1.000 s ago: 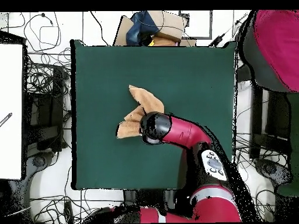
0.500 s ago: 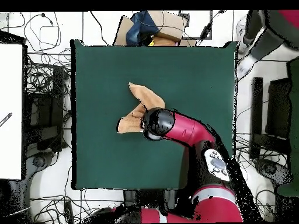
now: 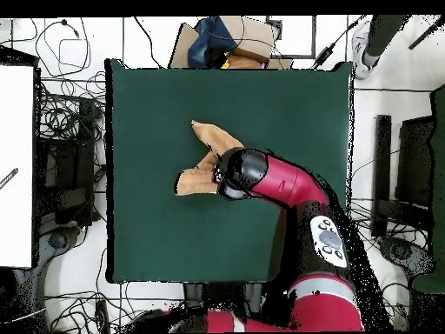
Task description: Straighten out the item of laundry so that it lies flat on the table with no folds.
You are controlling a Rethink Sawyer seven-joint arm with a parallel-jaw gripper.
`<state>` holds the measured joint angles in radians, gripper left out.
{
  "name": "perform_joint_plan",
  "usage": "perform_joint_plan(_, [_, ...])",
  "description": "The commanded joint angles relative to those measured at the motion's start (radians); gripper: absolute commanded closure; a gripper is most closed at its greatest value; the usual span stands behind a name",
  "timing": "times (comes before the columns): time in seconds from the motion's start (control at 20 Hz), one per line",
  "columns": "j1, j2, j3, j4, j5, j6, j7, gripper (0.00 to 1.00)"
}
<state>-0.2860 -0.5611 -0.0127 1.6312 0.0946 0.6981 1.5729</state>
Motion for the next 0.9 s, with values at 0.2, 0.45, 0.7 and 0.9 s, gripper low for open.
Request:
perform_joint_plan(0.2, [0.066, 0.033, -0.041, -0.132, 0.077, 0.099, 0.339, 0.0])
perform_joint_plan(0.45, [0.089, 0.035, -0.062, -0.184, 0.112, 0.169, 0.394, 0.0])
perform_joint_plan(0.7, [0.127, 0.016, -0.102, -0.197, 0.136, 0.228, 0.454, 0.0])
perform_joint_plan(0.9, [0.138, -0.006, -0.115, -0.149, 0.131, 0.19, 0.439, 0.0])
